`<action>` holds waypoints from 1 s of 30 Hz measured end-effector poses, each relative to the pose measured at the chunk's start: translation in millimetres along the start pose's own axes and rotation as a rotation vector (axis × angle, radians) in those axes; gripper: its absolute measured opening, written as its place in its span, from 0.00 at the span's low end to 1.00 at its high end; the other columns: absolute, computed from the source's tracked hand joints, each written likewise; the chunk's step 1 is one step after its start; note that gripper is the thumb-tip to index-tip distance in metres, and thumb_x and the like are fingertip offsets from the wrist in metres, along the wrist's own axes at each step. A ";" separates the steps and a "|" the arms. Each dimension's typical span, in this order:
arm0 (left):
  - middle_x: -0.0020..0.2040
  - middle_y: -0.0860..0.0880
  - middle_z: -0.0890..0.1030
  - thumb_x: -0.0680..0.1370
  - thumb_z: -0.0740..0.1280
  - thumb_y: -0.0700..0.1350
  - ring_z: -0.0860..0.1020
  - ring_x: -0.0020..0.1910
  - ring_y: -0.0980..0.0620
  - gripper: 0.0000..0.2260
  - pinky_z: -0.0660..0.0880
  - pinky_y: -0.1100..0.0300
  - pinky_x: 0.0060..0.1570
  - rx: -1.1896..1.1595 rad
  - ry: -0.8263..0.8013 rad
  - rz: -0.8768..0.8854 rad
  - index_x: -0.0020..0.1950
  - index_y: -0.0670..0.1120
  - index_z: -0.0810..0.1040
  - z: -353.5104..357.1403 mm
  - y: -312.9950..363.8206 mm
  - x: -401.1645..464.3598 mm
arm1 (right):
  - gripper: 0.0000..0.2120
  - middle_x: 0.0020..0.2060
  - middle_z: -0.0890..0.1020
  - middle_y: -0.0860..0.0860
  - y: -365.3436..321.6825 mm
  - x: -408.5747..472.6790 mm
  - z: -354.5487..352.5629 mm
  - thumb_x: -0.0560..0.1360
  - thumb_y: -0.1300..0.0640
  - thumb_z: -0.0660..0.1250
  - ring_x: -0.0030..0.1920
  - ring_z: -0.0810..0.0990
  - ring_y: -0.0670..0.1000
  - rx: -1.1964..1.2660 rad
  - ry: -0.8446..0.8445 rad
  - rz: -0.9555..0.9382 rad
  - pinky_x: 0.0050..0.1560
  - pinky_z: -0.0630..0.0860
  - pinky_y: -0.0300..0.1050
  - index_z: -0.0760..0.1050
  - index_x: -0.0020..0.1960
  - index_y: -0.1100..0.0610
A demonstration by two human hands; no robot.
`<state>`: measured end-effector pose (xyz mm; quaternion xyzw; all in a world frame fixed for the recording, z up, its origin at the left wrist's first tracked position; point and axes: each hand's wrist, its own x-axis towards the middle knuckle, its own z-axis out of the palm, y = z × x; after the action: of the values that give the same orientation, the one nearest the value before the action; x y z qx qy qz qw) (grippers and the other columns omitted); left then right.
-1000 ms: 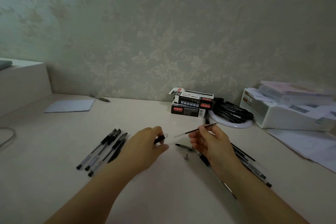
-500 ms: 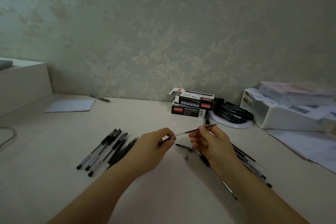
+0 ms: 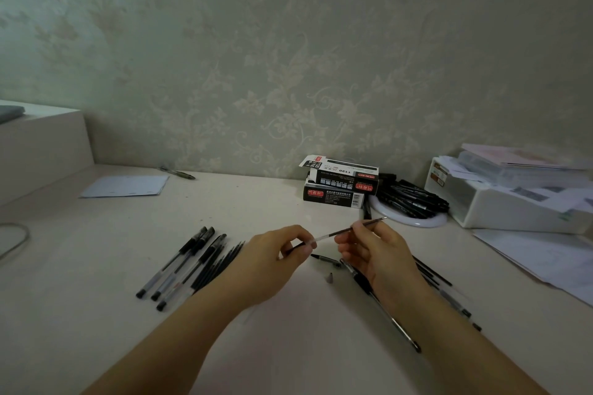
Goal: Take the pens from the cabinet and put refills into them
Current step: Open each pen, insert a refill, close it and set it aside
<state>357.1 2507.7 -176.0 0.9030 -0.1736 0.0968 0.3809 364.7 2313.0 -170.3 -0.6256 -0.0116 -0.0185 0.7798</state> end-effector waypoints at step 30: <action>0.37 0.56 0.77 0.79 0.62 0.55 0.73 0.33 0.65 0.04 0.67 0.73 0.33 0.038 -0.015 0.069 0.50 0.62 0.77 4.3 2.9 -2.0 | 0.05 0.41 0.87 0.50 -1.7 -7.3 -0.7 0.74 0.63 0.72 0.44 0.85 0.45 -0.476 -0.203 -0.236 0.44 0.79 0.34 0.83 0.48 0.55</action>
<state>354.2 2503.2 -177.6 0.9043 -0.2054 0.1064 0.3586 357.3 2312.1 -169.1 -0.7842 -0.1577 -0.0488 0.5982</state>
